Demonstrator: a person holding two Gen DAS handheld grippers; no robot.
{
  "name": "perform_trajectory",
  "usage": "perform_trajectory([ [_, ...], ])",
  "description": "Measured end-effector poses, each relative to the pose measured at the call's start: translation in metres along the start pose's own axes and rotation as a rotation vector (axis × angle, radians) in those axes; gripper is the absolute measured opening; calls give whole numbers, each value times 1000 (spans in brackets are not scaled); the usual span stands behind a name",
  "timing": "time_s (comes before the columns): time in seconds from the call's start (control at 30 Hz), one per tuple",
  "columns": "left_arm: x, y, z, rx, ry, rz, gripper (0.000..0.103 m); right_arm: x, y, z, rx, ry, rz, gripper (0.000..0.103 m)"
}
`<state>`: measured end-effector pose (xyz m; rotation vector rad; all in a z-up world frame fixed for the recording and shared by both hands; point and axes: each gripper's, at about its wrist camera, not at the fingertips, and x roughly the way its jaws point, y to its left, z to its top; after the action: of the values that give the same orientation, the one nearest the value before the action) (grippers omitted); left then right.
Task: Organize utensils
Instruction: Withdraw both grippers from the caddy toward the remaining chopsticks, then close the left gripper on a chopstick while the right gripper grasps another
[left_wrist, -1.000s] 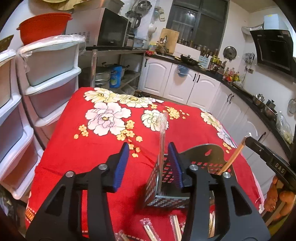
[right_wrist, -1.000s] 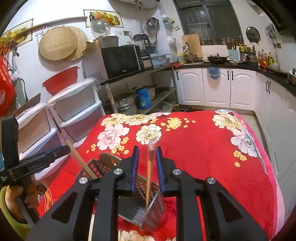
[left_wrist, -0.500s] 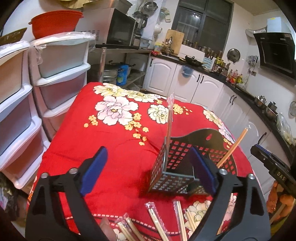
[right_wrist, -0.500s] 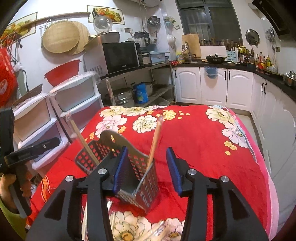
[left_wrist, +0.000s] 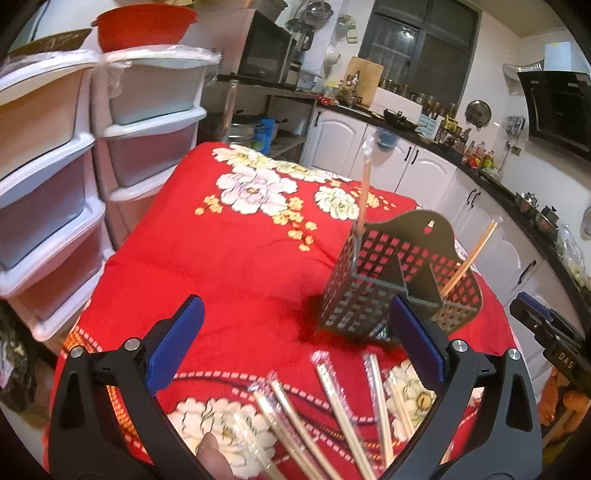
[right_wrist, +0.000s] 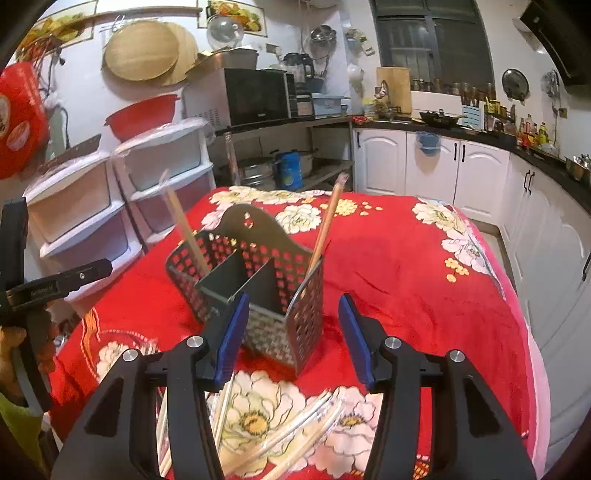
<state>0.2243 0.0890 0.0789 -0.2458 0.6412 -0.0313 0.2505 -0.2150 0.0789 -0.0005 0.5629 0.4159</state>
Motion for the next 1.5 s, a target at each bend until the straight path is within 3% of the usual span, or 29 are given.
perform_trajectory([
  [0.97,-11,38,-95,-108,127,78,89,25,54,-57,-123,143,136,49],
  [1.1,-1,42,-108,-126,179,77,73,35,61,-63,-139,167,148,49],
  [1.23,6,46,-117,-154,211,64,44,46,65,-68,-154,189,151,49],
  [1.43,14,45,-116,-151,226,52,25,63,68,-76,-165,222,134,48],
  [1.5,17,44,-115,-151,231,44,23,70,67,-78,-166,242,123,45],
])
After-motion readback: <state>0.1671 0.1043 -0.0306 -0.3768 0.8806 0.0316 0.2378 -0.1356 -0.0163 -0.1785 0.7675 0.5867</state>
